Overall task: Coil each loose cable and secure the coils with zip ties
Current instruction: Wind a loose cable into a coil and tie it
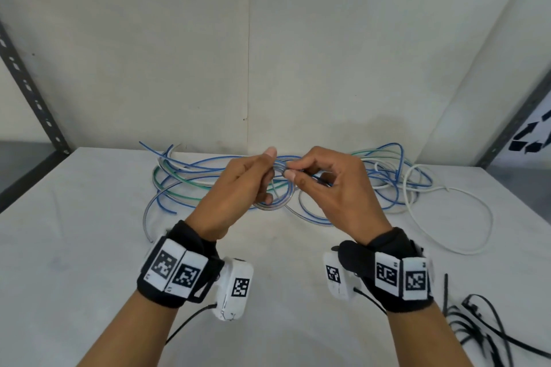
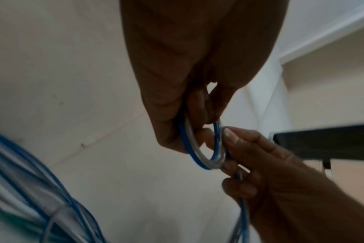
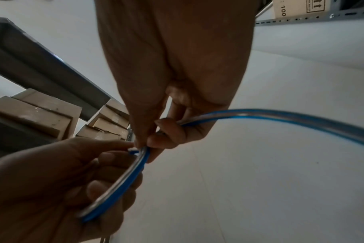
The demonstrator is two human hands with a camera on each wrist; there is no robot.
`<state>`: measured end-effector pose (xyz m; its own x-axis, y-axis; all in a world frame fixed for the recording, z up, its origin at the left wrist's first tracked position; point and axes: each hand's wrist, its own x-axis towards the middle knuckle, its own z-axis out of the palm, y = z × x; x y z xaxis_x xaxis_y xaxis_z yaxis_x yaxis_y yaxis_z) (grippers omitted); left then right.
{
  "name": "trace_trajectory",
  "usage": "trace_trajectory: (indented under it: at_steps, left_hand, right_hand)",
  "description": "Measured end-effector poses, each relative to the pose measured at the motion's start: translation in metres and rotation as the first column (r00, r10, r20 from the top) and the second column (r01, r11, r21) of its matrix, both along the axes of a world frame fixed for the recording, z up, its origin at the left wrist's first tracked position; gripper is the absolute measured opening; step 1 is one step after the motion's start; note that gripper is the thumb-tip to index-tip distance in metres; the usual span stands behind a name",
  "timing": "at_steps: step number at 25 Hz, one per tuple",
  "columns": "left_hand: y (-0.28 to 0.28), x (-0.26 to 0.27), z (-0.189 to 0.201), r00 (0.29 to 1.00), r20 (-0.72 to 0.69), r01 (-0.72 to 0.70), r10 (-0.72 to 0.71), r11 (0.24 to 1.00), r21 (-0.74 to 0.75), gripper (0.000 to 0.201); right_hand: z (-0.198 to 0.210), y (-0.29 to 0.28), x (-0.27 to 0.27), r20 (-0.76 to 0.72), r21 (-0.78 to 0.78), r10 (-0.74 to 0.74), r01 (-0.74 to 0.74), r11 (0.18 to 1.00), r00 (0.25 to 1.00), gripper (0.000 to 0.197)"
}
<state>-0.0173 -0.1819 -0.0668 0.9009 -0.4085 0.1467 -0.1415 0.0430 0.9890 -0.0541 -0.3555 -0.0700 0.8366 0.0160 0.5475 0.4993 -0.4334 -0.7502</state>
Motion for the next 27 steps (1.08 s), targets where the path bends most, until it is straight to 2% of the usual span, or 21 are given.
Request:
trace_trajectory:
  at_steps: [3,6,9,11,13,18,20,23,24,27]
  left_hand:
    - [0.004,0.002,0.007,0.997,-0.078,-0.04,0.022,0.971,-0.236,0.047]
    - [0.014,0.008,0.015,0.973,-0.227,-0.138,0.029,0.865,-0.482,0.048]
    - [0.015,0.008,0.017,0.965,-0.264,-0.172,0.006,0.771,-0.613,0.048]
    - [0.009,0.006,0.016,0.964,-0.264,-0.189,0.018,0.745,-0.639,0.047]
    - [0.005,0.004,0.014,0.966,-0.256,-0.206,0.046,0.736,-0.645,0.047]
    - [0.005,0.006,0.012,0.967,-0.231,-0.231,0.106,0.743,-0.628,0.046]
    - [0.005,0.006,0.013,0.966,-0.228,-0.24,0.121,0.748,-0.619,0.046]
    - [0.006,0.006,0.013,0.968,-0.201,-0.241,0.149,0.77,-0.59,0.046]
    - [0.005,0.006,0.012,0.968,-0.197,-0.241,0.153,0.778,-0.58,0.046]
    - [0.006,0.007,0.012,0.967,-0.206,-0.245,0.152,0.783,-0.572,0.046]
  right_hand:
    - [0.003,0.002,0.0,-0.007,0.138,0.011,-0.01,0.99,1.0,0.011]
    - [0.003,0.003,0.001,-0.013,0.301,0.018,-0.013,0.953,1.0,0.007]
    - [-0.004,0.02,0.004,-0.034,0.408,0.096,-0.074,0.91,0.995,0.007]
    - [-0.012,0.035,0.004,-0.042,0.464,0.134,-0.099,0.88,0.99,0.017]
    - [-0.016,0.047,0.004,-0.038,0.527,0.105,-0.069,0.847,0.994,0.023]
    - [-0.018,0.05,0.003,-0.027,0.588,-0.016,0.029,0.808,1.0,0.014]
    - [-0.016,0.049,0.003,-0.046,0.616,-0.024,0.047,0.787,0.999,0.014]
    - [-0.013,0.049,0.003,-0.044,0.701,-0.004,0.034,0.713,0.999,0.007]
    - [-0.013,0.048,0.002,-0.036,0.689,-0.008,0.03,0.724,0.999,0.005]
    - [-0.018,0.047,0.002,0.003,0.541,-0.045,0.036,0.84,0.999,0.017]
